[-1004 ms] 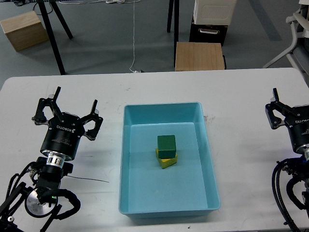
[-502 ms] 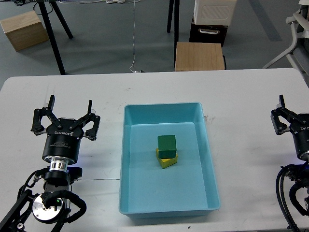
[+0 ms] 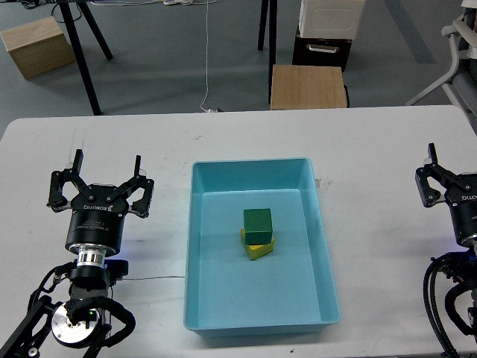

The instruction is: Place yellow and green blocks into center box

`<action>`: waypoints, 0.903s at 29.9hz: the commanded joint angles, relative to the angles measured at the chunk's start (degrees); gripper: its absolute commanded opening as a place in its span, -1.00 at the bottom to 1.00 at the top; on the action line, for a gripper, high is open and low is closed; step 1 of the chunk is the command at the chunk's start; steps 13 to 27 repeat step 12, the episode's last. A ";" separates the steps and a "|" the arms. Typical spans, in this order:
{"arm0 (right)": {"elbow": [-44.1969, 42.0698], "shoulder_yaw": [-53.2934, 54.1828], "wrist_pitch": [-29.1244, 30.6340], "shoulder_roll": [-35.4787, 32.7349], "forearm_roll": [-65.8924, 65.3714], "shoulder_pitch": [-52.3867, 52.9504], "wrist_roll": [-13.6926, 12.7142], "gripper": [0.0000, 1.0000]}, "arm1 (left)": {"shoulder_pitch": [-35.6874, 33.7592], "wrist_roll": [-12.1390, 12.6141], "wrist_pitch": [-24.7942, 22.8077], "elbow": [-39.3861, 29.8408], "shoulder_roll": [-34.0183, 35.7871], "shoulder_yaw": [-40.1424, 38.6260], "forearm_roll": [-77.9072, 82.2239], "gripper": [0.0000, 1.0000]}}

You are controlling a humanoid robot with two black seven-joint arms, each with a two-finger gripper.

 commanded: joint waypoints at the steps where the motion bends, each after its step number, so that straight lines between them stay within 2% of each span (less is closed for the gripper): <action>1: -0.05 -0.09 0.11 0.00 -0.04 0.00 -0.01 0.97 | 0.02 0.12 -0.08 0.03 0.00 0.00 -0.01 1.00; 27: -0.40 -1.49 0.11 0.00 -0.04 0.18 -0.01 0.97 | 0.02 0.03 -0.08 0.03 0.18 0.09 -0.01 1.00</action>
